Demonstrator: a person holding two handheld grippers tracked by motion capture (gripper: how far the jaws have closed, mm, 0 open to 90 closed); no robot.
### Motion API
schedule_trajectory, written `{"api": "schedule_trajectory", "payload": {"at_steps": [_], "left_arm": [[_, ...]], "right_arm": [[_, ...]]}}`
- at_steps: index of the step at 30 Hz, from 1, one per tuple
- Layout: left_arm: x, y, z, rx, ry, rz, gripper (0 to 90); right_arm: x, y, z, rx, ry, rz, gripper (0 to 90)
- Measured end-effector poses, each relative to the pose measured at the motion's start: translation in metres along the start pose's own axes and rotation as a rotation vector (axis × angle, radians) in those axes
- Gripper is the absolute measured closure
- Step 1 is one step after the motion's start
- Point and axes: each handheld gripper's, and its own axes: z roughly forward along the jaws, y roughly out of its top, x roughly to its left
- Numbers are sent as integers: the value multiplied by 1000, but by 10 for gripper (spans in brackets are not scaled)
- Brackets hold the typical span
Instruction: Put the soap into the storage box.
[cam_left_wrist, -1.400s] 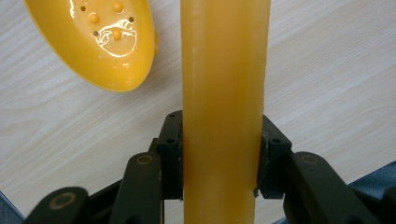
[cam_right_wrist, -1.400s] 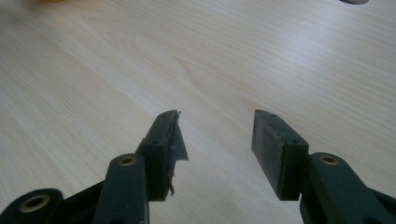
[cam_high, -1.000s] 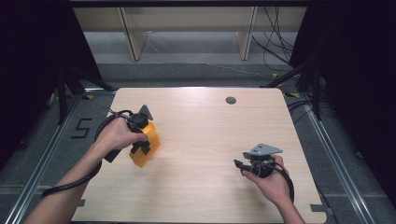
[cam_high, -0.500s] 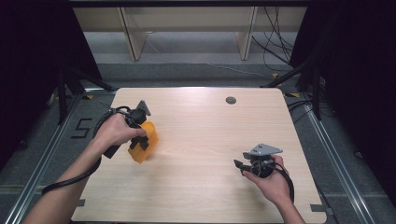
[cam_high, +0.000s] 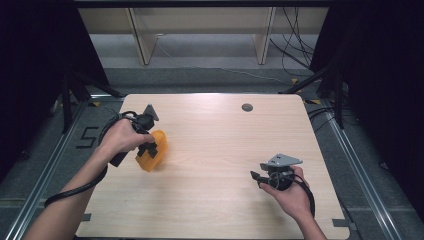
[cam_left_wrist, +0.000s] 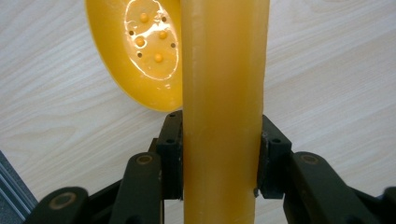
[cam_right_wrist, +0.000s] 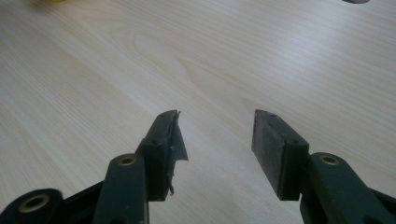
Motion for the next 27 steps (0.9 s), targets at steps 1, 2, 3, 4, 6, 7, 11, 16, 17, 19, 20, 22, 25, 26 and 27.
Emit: {"api": "schedule_trajectory", "payload": {"at_steps": [1, 2, 3, 4, 6, 7, 11, 16, 17, 19, 20, 22, 25, 26, 27], "left_arm": [[1, 1, 0, 7, 1, 3, 606], [2, 2, 0, 11, -4, -3, 606], [3, 2, 0, 5, -5, -9, 606], [4, 2, 1, 6, -6, -11, 606], [6, 4, -1, 24, -10, -20, 606], [8, 5, -1, 22, -9, -21, 606], [11, 8, -2, 15, -7, -39, 606], [14, 11, -1, -8, -1, -73, 606], [14, 12, 0, -9, -1, -86, 606], [17, 14, 1, -2, -1, -92, 606], [17, 15, 1, -3, 2, -99, 606], [18, 16, 2, -11, 12, -111, 606], [20, 19, 3, -13, 22, -120, 606], [21, 21, 3, 0, 23, -119, 606], [21, 22, 3, -4, 27, -122, 606]], "right_arm": [[0, 0, 0, -1, 0, 0, 516], [0, 0, 0, -1, 0, 1, 515], [0, 0, 0, -1, 0, 1, 515], [0, 0, 0, -1, 0, 1, 515], [-2, 0, 0, -4, -3, -13, 515], [-2, 0, 0, -4, -3, -14, 515], [-1, 0, 0, -5, -3, -14, 515], [-2, 0, 0, -3, 0, -10, 515], [-1, 0, 0, -1, 1, -6, 515], [-1, 0, 0, -2, 1, -7, 515], [-3, 0, 1, -7, -4, -27, 515], [-3, -1, 1, -7, -4, -29, 515], [-3, 0, 2, -6, -3, -29, 515], [-3, 0, 2, -9, -3, -34, 515], [-3, 0, 2, -10, -3, -34, 515]]}}
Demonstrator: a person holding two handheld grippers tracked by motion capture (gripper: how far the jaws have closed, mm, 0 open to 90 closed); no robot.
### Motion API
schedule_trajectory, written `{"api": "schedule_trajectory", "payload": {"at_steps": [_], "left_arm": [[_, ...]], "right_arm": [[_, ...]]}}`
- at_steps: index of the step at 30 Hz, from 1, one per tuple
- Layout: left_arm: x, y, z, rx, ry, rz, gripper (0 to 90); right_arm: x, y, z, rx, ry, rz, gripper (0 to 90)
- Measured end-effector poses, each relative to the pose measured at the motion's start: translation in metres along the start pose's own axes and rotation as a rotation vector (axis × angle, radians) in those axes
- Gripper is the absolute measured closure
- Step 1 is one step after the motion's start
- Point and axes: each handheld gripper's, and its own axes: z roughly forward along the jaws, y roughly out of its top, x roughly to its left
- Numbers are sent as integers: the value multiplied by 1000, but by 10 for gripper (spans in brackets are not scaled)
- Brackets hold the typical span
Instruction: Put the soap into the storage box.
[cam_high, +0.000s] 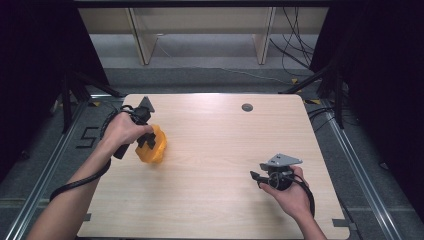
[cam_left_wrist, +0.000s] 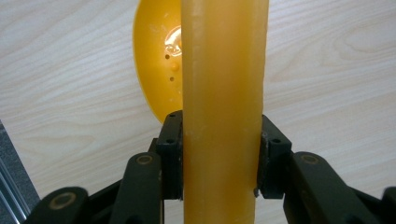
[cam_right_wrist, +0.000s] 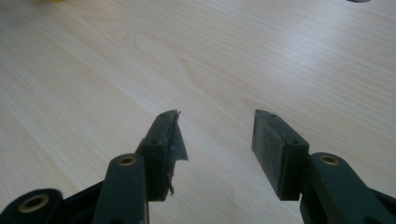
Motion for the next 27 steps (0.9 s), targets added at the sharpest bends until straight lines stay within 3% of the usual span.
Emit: {"api": "schedule_trajectory", "payload": {"at_steps": [13, 15, 20, 22, 23, 24, 27], "left_arm": [[4, 12, 8, -13, 14, -30, 606], [5, 14, 9, -3, 23, -35, 606], [6, 17, 11, -5, 26, -48, 606], [4, 17, 14, -36, 27, -83, 606], [4, 17, 14, -31, 28, -81, 606], [8, 18, 12, 0, 36, -36, 606], [7, 19, 13, -2, 26, -54, 606]], "right_arm": [[1, 1, -1, 0, 3, 22, 515], [0, 0, -1, -5, 0, 2, 515], [0, 0, -1, 0, 1, 6, 515], [1, 0, -1, 0, 1, 16, 515], [1, 0, -1, 1, 2, 13, 515], [1, 0, -1, 2, 3, 21, 514], [0, 0, -1, 1, 2, 5, 514]]}}
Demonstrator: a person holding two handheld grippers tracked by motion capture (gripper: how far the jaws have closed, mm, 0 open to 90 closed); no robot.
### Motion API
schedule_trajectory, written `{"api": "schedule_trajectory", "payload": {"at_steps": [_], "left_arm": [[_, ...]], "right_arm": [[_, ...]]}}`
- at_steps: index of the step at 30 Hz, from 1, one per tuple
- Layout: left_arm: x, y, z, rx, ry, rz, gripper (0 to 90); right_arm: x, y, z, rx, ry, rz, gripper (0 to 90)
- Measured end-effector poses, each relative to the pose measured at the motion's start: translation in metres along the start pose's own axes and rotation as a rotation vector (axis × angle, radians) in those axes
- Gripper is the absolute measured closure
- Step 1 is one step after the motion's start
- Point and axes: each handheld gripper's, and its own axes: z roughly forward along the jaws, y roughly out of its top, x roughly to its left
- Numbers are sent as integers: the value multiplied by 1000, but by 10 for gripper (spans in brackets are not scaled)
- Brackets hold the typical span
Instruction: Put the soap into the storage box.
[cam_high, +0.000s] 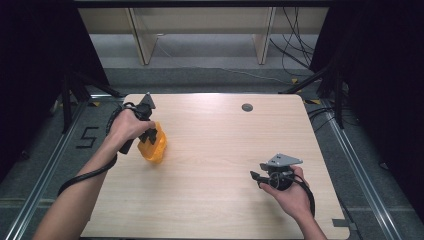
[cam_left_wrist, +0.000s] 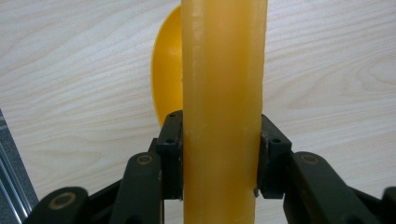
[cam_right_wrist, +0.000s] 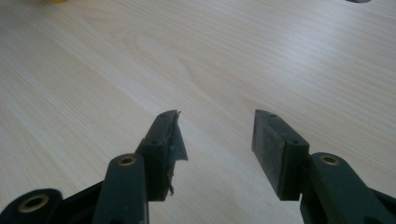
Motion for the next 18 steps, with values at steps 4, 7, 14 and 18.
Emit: {"api": "schedule_trajectory", "payload": {"at_steps": [4, 7, 14, 18], "left_arm": [[-1, 1, 2, 0, 7, -9, 606], [1, 2, 2, 2, 18, 25, 606], [-3, 3, 4, 3, 9, -11, 606], [-2, 2, 7, -3, 7, -15, 606]], "right_arm": [[0, 0, 0, -4, 0, -3, 514], [1, 0, 0, 1, 2, 7, 514], [1, 0, -1, 6, 4, 20, 514], [1, 0, 0, 4, 4, 9, 513]]}}
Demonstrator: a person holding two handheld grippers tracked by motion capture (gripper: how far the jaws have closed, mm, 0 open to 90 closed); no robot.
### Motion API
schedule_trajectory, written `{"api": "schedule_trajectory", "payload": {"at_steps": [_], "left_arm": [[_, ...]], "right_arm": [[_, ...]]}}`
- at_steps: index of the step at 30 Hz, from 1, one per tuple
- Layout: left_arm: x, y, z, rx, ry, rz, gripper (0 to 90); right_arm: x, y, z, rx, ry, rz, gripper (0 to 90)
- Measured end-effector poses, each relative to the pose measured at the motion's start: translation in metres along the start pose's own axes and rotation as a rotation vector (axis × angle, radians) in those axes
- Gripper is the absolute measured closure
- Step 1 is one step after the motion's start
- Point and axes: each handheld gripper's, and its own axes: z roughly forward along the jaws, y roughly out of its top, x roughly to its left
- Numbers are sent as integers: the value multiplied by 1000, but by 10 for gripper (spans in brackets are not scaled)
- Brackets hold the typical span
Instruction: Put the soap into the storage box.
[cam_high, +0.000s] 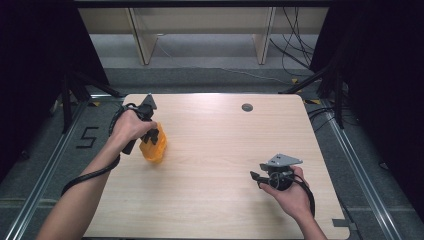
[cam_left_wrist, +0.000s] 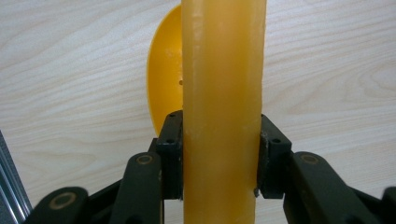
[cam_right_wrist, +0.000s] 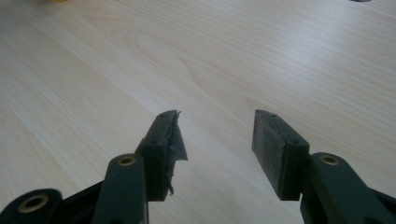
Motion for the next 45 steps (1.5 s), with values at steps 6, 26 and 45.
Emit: {"api": "schedule_trajectory", "payload": {"at_steps": [6, 26, 45], "left_arm": [[2, -2, 3, -53, 10, -18, 607], [2, -5, 8, -97, -15, -78, 606], [8, -7, 22, -100, -7, -24, 602]], "right_arm": [[0, 0, 0, 2, 6, 1, 512], [1, 0, 0, 8, 6, 9, 509], [1, -1, 2, 6, 10, 10, 507]]}}
